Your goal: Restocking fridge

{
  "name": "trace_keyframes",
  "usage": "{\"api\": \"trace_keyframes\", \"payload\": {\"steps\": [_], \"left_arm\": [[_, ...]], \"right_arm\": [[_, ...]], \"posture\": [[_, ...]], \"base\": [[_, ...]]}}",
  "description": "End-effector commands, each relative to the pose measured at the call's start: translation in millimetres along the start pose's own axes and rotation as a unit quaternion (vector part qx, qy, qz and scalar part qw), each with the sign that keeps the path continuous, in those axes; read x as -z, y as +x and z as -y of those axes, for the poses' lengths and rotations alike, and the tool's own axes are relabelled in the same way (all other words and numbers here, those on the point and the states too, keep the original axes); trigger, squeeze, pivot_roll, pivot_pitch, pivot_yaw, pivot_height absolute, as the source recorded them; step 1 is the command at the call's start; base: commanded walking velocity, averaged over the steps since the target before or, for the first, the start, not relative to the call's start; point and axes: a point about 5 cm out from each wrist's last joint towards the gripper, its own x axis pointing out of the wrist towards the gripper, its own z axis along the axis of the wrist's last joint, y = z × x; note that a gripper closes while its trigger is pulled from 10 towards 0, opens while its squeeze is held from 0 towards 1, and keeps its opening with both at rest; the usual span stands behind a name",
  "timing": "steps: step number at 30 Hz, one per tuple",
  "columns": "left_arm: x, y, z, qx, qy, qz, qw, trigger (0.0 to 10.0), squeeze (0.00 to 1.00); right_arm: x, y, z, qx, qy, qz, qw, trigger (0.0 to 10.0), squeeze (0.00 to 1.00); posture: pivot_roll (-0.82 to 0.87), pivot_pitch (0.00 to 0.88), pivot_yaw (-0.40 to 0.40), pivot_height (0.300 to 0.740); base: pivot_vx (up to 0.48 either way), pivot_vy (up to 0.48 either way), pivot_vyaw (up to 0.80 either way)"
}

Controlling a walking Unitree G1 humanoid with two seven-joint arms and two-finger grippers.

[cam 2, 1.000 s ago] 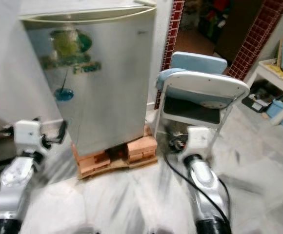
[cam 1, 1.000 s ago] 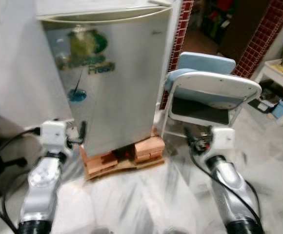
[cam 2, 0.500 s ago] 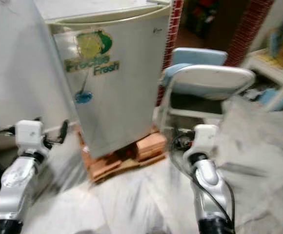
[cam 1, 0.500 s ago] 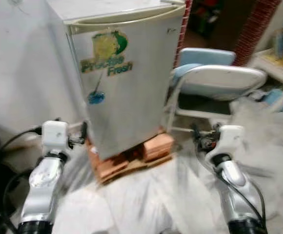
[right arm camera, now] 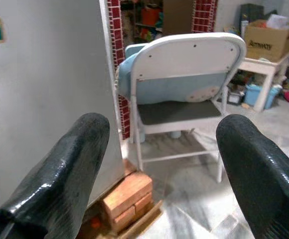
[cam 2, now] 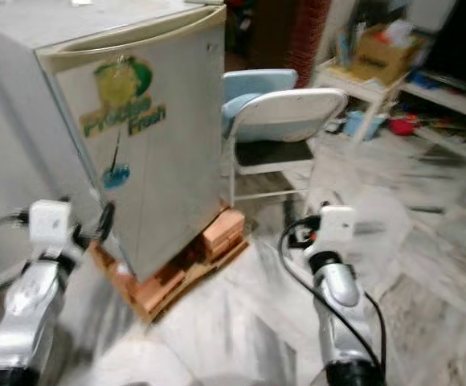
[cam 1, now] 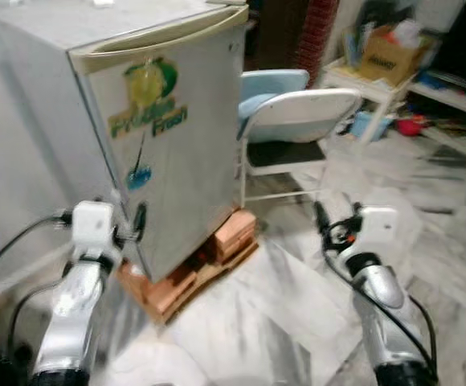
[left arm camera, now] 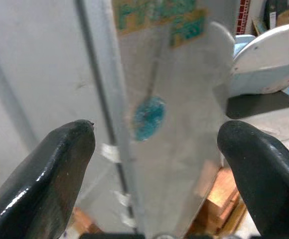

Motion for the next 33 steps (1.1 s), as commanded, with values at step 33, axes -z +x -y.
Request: {"api": "trace_keyframes", "payload": {"steps": [33], "left_arm": [[-0.8,-1.4,19.3,0.034,-0.006,0.005,0.999,10.0,0.0]], "right_arm": [[-3.0,-1.9,15.9,0.031,-0.024,-0.003,0.999,10.0,0.0]], "posture": [[0.01,0.0,-0.02,0.74]], "base": [[0.031,0.4,-0.21]]}}
